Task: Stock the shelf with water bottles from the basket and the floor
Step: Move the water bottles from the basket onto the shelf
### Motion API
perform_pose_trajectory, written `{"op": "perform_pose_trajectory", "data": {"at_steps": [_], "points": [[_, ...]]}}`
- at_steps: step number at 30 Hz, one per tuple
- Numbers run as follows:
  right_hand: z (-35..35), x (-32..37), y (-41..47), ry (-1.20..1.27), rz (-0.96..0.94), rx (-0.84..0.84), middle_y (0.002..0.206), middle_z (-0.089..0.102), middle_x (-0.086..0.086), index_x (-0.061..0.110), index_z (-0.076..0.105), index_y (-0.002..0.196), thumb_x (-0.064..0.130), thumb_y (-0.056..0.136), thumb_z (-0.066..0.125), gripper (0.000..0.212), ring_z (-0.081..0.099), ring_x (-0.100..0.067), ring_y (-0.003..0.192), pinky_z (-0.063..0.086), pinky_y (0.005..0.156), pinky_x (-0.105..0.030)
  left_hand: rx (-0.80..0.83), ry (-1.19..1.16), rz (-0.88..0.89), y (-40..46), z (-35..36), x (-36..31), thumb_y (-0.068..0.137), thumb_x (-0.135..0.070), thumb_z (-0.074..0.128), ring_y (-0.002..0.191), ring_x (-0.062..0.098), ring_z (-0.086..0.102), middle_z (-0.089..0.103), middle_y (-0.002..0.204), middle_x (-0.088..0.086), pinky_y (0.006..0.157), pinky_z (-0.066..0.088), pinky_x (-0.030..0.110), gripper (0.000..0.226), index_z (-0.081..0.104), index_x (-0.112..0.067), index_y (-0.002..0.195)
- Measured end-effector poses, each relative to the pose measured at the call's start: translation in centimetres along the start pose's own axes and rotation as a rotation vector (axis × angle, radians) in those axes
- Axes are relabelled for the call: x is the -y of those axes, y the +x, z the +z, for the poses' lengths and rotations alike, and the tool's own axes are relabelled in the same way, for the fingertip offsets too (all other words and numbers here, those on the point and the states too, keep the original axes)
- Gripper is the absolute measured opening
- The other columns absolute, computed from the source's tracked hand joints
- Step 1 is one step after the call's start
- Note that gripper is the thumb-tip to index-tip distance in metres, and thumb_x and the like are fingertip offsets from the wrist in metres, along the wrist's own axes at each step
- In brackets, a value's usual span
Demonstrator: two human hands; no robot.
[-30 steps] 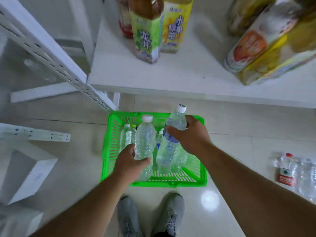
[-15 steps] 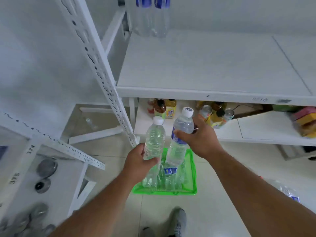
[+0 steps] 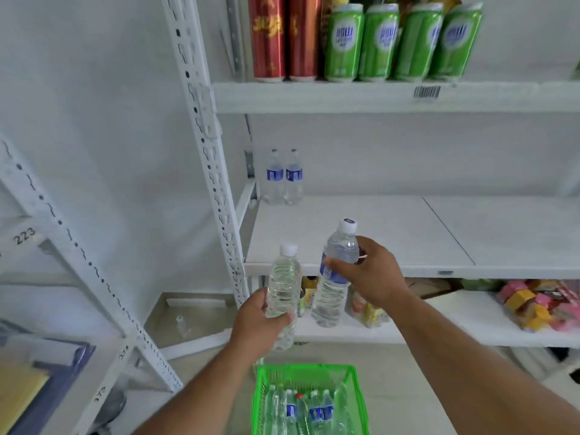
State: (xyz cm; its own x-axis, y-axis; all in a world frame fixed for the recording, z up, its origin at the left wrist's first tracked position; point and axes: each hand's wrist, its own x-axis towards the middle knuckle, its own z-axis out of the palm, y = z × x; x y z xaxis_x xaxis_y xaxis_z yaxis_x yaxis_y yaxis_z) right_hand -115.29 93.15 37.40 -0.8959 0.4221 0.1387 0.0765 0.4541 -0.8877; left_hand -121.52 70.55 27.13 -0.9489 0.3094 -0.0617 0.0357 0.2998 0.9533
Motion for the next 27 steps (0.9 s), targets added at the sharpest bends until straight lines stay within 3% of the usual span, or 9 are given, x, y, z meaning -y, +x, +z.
{"op": "perform_pose_trajectory", "data": {"at_steps": [4,6,10,14,17,22,27], "points": [[-2.5,1.6,0.8,-0.018,-0.049,0.028,0.084,0.068,0.023,0.040,0.066,0.096,0.048,0.072,0.080,0.030,0.062,0.011,0.075,0.044,0.058,-0.011,-0.046,0.020,0.051,-0.1,0.9,-3.2,0.068,-0.019,0.084,0.082,-0.005,0.070,0.074,0.092,-0.022,0.061,0.049,0.007,0.043,0.064,-0.046,0.095],[-3.8,1.9,1.4,-0.023,-0.073,0.041,0.082,0.067,0.029,0.043,0.064,0.092,0.048,0.072,0.080,0.026,0.062,0.012,0.075,0.043,0.057,-0.008,-0.073,0.014,0.044,0.1,1.8,-4.3,0.069,-0.018,0.084,0.083,-0.002,0.070,0.075,0.093,-0.020,0.060,0.050,0.008,0.038,0.066,-0.038,0.096],[-5.8,1.8,3.0,-0.011,-0.123,0.078,0.083,0.063,0.039,0.046,0.062,0.085,0.044,0.073,0.080,0.022,0.061,0.015,0.076,0.041,0.052,-0.002,-0.122,0.012,0.020,0.7,3.7,-5.7,0.070,-0.012,0.084,0.086,0.001,0.071,0.076,0.094,-0.016,0.072,0.054,0.019,0.037,0.067,-0.028,0.099],[-7.3,0.9,5.0,-0.025,-0.133,0.111,0.082,0.064,0.034,0.044,0.062,0.083,0.052,0.069,0.078,0.023,0.061,0.011,0.074,0.040,0.052,-0.007,-0.173,0.006,0.018,1.4,5.6,-7.1,0.071,-0.009,0.083,0.082,-0.005,0.069,0.074,0.090,-0.021,0.062,0.047,0.005,0.035,0.067,-0.025,0.097],[-7.6,0.4,6.7,-0.034,-0.130,0.127,0.079,0.067,0.025,0.043,0.062,0.084,0.052,0.069,0.078,0.024,0.061,0.012,0.073,0.040,0.056,-0.011,-0.191,0.001,0.003,2.2,6.2,-7.9,0.071,-0.011,0.083,0.081,-0.009,0.067,0.073,0.090,-0.025,0.058,0.045,0.003,0.036,0.066,-0.027,0.098],[-6.9,0.0,10.3,-0.050,-0.129,0.149,0.081,0.066,0.025,0.046,0.059,0.082,0.051,0.072,0.080,0.024,0.062,0.009,0.073,0.040,0.056,-0.009,-0.218,0.023,-0.015,4.8,6.2,-8.2,0.071,-0.019,0.084,0.083,-0.006,0.067,0.072,0.091,-0.026,0.069,0.047,0.015,0.035,0.065,-0.032,0.098],[-4.8,-0.6,14.5,-0.063,-0.124,0.148,0.081,0.064,0.026,0.049,0.056,0.082,0.053,0.071,0.080,0.026,0.062,0.007,0.073,0.040,0.059,-0.013,-0.214,0.047,-0.037,9.1,5.4,-7.8,0.072,-0.028,0.084,0.092,0.003,0.067,0.072,0.099,-0.015,0.082,0.052,0.028,0.041,0.064,-0.032,0.107]]}}
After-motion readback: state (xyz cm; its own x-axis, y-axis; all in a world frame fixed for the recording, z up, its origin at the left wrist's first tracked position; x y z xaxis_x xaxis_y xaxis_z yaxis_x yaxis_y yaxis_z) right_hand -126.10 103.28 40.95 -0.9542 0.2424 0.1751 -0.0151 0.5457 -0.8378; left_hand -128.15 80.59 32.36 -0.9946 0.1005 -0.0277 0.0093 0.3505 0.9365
